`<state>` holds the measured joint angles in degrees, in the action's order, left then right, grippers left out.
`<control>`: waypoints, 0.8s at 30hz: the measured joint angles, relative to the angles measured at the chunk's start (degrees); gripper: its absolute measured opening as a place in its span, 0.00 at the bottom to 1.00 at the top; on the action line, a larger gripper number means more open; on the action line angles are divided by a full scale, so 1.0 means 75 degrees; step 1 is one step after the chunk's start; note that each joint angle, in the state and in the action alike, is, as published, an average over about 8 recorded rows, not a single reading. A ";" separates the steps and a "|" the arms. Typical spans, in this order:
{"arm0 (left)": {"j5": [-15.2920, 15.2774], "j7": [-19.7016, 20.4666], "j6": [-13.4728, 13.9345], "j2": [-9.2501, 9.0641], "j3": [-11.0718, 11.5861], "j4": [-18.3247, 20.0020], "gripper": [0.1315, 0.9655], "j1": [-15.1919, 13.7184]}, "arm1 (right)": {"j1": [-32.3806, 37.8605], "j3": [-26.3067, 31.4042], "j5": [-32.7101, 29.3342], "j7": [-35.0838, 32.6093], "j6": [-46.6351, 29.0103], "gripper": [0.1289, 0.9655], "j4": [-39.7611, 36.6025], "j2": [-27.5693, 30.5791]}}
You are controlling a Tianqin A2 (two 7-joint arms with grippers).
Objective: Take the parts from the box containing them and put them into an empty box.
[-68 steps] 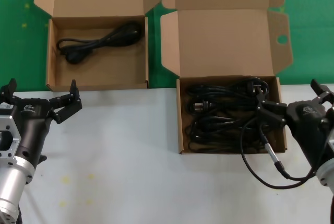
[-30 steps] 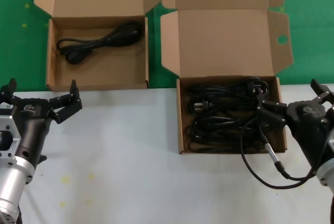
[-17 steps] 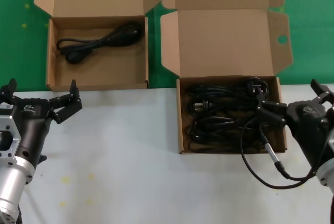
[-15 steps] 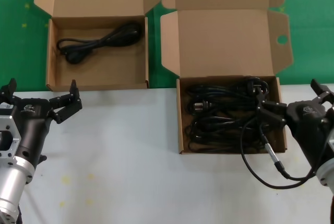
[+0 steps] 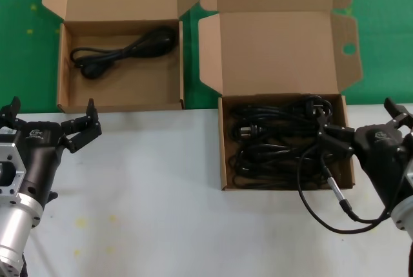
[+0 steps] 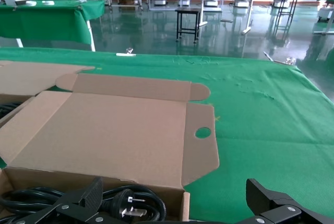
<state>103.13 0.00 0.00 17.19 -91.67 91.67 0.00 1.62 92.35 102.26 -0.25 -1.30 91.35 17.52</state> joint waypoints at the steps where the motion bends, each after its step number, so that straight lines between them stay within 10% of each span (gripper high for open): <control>1: 0.0000 0.0000 0.0000 0.0000 0.0000 0.0000 1.00 0.0000 | 0.0000 0.0000 0.0000 0.0000 0.0000 1.00 0.0000 0.0000; 24: 0.0000 0.0000 0.0000 0.0000 0.0000 0.0000 1.00 0.0000 | 0.0000 0.0000 0.0000 0.0000 0.0000 1.00 0.0000 0.0000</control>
<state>103.13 0.00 0.00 17.19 -91.67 91.67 0.00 1.62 92.35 102.26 -0.25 -1.30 91.35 17.52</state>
